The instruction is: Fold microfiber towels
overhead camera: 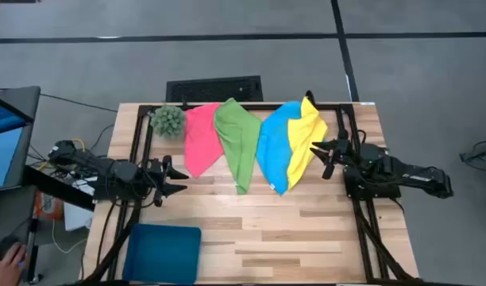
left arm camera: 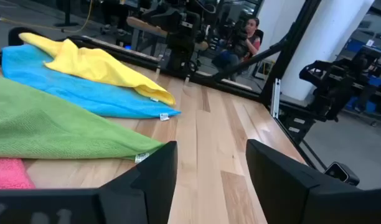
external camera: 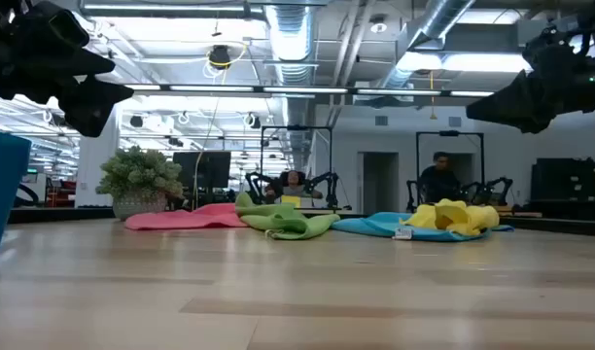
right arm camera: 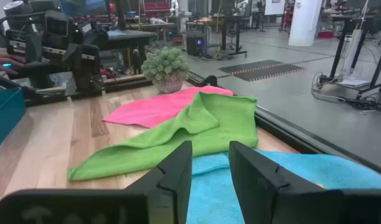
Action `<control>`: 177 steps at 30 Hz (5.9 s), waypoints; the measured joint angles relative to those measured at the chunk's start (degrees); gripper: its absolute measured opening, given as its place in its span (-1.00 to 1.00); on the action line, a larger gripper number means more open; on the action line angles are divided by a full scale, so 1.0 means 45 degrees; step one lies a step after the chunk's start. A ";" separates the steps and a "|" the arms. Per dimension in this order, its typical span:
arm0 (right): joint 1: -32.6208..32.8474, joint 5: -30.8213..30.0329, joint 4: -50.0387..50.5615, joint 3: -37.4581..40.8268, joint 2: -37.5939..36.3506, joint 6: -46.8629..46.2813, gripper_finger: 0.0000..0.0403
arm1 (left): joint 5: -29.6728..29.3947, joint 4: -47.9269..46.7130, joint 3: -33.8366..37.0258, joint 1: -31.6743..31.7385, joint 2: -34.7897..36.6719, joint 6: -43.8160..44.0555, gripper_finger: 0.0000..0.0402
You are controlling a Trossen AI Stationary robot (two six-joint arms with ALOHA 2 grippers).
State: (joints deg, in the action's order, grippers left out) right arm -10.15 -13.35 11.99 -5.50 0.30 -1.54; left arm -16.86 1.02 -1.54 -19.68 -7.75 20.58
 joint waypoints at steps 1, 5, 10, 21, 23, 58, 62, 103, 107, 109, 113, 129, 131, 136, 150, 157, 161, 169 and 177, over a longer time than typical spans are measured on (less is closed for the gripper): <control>0.0000 -0.0004 -0.0003 0.0004 0.0000 0.0000 -0.35 | 0.0000 0.0003 0.0002 0.0000 0.0003 0.0000 -0.09; 0.0004 -0.0004 -0.0004 0.0001 0.0001 0.0000 -0.35 | 0.0000 0.0003 0.0001 0.0000 0.0000 0.0000 -0.09; 0.0000 0.0000 -0.0002 0.0004 0.0002 0.0000 -0.35 | 0.0000 0.0005 0.0003 0.0000 0.0000 0.0000 -0.09; 0.0002 -0.0004 -0.0004 0.0002 0.0002 0.0000 -0.35 | 0.0000 0.0000 0.0001 0.0000 0.0004 0.0000 -0.09; 0.0000 0.0000 -0.0003 0.0001 0.0005 0.0000 -0.35 | 0.0000 0.0004 0.0000 0.0000 0.0000 0.0000 -0.09; -0.0012 0.0003 -0.0428 0.0004 0.0005 -0.0246 -0.35 | -0.2695 0.0675 0.0039 0.0000 0.0000 0.4502 -0.09; 0.0034 -0.0004 -0.0880 0.0004 0.0010 -0.3889 -0.35 | -0.4328 0.0675 0.0034 0.0000 0.0000 0.4936 -0.09; -0.0622 -0.1024 0.1088 -0.7371 0.7446 -0.4128 -0.35 | -0.7511 0.6506 -0.0736 0.0797 -0.0145 0.6591 -0.09; -0.1025 -0.1017 0.1729 -0.9117 1.0142 -0.3273 -0.35 | -0.7543 0.4595 -0.1833 0.1055 -0.0932 0.6566 -0.09; -0.1174 -0.0982 0.1754 -0.9705 1.1421 -0.3020 -0.35 | -0.7461 0.3956 -0.2442 0.1210 -0.1523 0.6582 -0.09; -0.1455 -0.0289 0.1658 -1.0555 1.3348 -0.2653 -0.35 | -0.6879 0.2804 -0.3843 0.1583 -0.3052 0.6471 -0.05; -0.1407 0.1472 0.4107 -1.1651 1.7996 -0.4279 -0.35 | -0.2795 -0.0380 -0.8322 0.4261 -0.7275 0.5663 0.09; -0.1385 0.1467 0.5740 -1.1643 1.7862 -0.4856 -0.35 | -0.2634 -0.0381 -0.8377 0.4428 -0.7444 0.5659 0.09; -0.0626 0.1267 0.8710 -1.1643 1.7455 -0.6426 -0.30 | -0.2525 -0.0301 -0.8388 0.4731 -0.7898 0.5590 0.09; -0.3438 0.1111 0.8303 -1.2019 1.7238 -0.5436 0.12 | -0.0757 0.0696 -0.8388 0.6108 -0.8451 0.6106 0.09; -0.5900 0.1604 0.7045 -1.2027 1.7282 0.1140 0.11 | 0.0034 0.0617 -0.8388 0.6529 -0.8451 0.6042 0.09; -0.7116 0.2266 0.6196 -1.2031 1.7303 0.3082 0.06 | 0.0146 0.0603 -0.8388 0.6687 -0.8451 0.6042 0.09; -0.9278 0.2341 0.5970 -1.2034 1.9013 0.1391 0.00 | 0.0151 0.0481 -0.8388 0.6974 -0.8451 0.6042 0.09; -1.0574 0.2329 0.4992 -1.2027 2.0483 0.0493 0.01 | 0.0152 0.0495 -0.8388 0.7167 -0.8451 0.6138 0.09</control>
State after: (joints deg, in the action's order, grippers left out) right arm -57.74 -2.87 34.45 -59.61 92.47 0.68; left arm -16.18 3.25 -39.29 12.57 -45.78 48.20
